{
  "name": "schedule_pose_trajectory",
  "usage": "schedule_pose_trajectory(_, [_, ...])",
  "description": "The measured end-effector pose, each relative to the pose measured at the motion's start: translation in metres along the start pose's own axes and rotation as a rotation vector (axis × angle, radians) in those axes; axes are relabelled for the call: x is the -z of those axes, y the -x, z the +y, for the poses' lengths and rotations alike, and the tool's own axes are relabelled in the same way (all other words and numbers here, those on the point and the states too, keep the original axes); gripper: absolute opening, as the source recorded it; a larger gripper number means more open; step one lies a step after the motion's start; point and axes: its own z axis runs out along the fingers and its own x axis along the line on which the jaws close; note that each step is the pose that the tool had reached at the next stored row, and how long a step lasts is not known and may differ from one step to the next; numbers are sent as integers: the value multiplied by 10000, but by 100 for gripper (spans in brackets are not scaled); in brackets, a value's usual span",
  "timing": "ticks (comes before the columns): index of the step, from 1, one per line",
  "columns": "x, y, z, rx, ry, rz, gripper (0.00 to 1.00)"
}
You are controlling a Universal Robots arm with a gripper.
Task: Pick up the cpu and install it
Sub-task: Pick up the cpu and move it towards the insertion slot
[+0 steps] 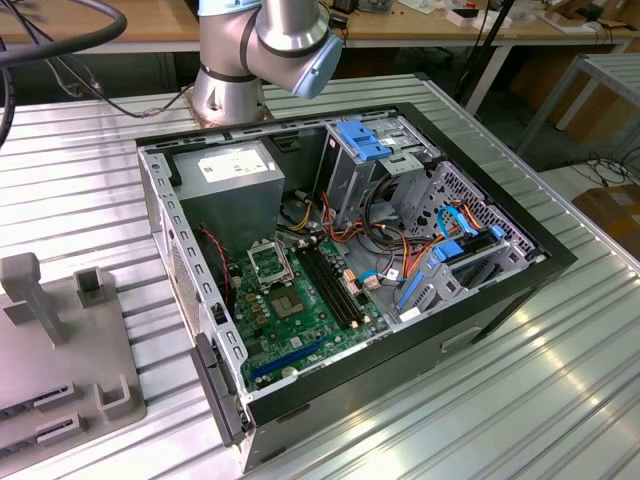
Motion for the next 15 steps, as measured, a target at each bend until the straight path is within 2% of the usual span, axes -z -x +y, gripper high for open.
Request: schedule_pose_trajectory(15, [91, -2, -1, -1, 0, -1, 47])
